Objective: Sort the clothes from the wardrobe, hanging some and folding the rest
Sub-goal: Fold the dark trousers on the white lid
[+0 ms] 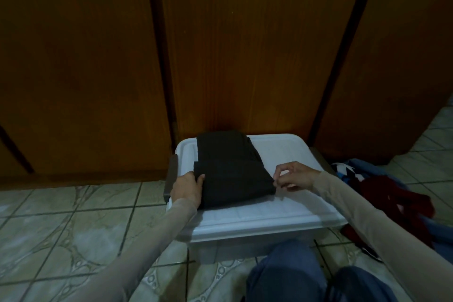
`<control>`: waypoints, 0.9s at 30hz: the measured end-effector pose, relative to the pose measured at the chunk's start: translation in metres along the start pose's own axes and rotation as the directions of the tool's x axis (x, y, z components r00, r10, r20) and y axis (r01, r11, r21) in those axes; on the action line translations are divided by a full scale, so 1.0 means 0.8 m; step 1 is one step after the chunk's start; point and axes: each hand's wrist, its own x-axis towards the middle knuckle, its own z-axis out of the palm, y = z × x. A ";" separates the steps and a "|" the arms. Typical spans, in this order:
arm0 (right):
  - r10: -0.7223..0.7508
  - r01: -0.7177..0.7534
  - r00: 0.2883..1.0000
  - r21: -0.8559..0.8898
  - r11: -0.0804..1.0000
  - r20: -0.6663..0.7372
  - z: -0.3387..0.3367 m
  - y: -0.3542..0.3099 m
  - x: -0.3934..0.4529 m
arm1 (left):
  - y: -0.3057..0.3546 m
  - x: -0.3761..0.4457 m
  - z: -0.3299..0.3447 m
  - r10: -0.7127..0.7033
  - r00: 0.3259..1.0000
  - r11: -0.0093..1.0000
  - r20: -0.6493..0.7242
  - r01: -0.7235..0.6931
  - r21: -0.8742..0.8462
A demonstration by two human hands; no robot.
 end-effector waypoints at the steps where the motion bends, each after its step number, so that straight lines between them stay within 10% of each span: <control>1: 0.017 -0.018 1.000 0.042 0.999 0.013 0.001 0.004 0.001 | 0.000 0.000 0.000 0.000 1.000 1.000 0.005 0.000 -0.003; 6: 0.009 -0.005 0.997 -0.054 0.999 0.073 0.011 0.011 0.008 | 0.001 -0.006 -0.004 0.055 0.998 0.998 -0.029 -0.054 0.026; 10: -0.202 0.165 0.963 -0.201 0.966 -0.180 0.014 0.015 0.019 | -0.004 0.002 -0.012 0.141 0.985 0.984 -0.102 -0.151 -0.097; 18: -0.436 0.282 0.899 -0.814 0.508 0.040 0.028 0.009 0.027 | -0.042 0.021 -0.022 0.505 0.833 0.827 0.227 -0.542 0.149; 27: -0.293 0.245 0.955 -0.650 0.720 0.036 0.035 0.009 0.033 | -0.044 0.034 -0.033 0.477 0.757 0.737 0.446 -0.621 0.267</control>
